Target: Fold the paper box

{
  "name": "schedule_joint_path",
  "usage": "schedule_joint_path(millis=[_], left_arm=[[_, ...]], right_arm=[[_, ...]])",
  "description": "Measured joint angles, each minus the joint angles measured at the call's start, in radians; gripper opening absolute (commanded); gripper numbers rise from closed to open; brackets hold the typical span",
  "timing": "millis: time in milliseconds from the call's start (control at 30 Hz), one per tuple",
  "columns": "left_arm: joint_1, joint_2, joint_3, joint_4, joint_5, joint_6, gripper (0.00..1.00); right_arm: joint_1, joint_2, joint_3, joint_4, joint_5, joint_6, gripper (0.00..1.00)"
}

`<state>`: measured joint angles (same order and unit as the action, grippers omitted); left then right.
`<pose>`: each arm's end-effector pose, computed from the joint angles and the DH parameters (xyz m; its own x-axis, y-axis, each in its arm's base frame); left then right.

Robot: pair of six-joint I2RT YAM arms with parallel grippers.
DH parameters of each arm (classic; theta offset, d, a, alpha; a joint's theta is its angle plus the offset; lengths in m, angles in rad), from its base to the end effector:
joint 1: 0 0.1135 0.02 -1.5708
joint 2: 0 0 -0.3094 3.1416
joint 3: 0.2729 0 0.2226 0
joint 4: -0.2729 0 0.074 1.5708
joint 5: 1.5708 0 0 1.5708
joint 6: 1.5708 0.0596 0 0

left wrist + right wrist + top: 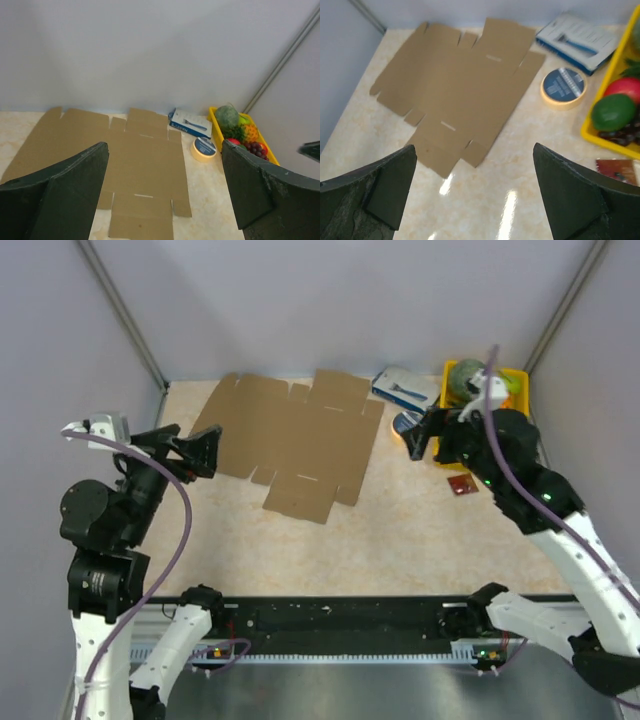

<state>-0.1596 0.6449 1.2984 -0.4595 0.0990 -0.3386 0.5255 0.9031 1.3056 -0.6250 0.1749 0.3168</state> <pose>0.0359 -0.0117 0.5031 0.0952 -0.3501 -0.9319 0.3027 0.9020 -0.3080 0.1190 0.0570 0.4663 -0.2895 0.1867 -0.9388 -0.2704 0.9249 0.2674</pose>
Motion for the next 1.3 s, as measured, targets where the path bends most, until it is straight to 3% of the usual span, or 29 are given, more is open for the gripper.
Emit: schedule_joint_path(millis=[333,433,633,800,967,1000,1033,1167,1300], left_arm=[[0.000,-0.025,-0.150,-0.074,0.146,-0.034,0.98],[0.000,-0.058,-0.190,-0.095,0.171,-0.034,0.98],[0.001,-0.072,-0.357,-0.130,0.280,-0.053,0.95],[-0.015,0.141,-0.470,-0.120,0.339,-0.105,0.86],[-0.148,0.433,-0.484,-0.043,0.246,-0.177,0.75],[-0.172,0.484,-0.478,-0.016,0.238,-0.197,0.71],[-0.188,0.537,-0.468,0.013,0.232,-0.217,0.60],[-0.188,0.773,-0.384,0.113,0.234,-0.275,0.50],[-0.153,0.963,-0.311,0.195,0.231,-0.311,0.39]], right_arm=[[0.056,0.347,-0.378,0.347,-0.306,0.298,0.99],[0.057,0.441,-0.482,0.522,-0.403,0.425,0.99],[0.028,0.502,-0.736,0.772,-0.455,0.681,0.92],[-0.021,0.566,-0.798,0.900,-0.481,0.791,0.82],[-0.030,0.658,-0.798,1.051,-0.496,0.842,0.68],[-0.032,0.676,-0.798,1.079,-0.502,0.850,0.66],[-0.037,0.702,-0.797,1.117,-0.508,0.859,0.65],[-0.072,0.761,-0.780,1.188,-0.519,0.862,0.62],[-0.108,0.841,-0.663,1.152,-0.512,0.798,0.61]])
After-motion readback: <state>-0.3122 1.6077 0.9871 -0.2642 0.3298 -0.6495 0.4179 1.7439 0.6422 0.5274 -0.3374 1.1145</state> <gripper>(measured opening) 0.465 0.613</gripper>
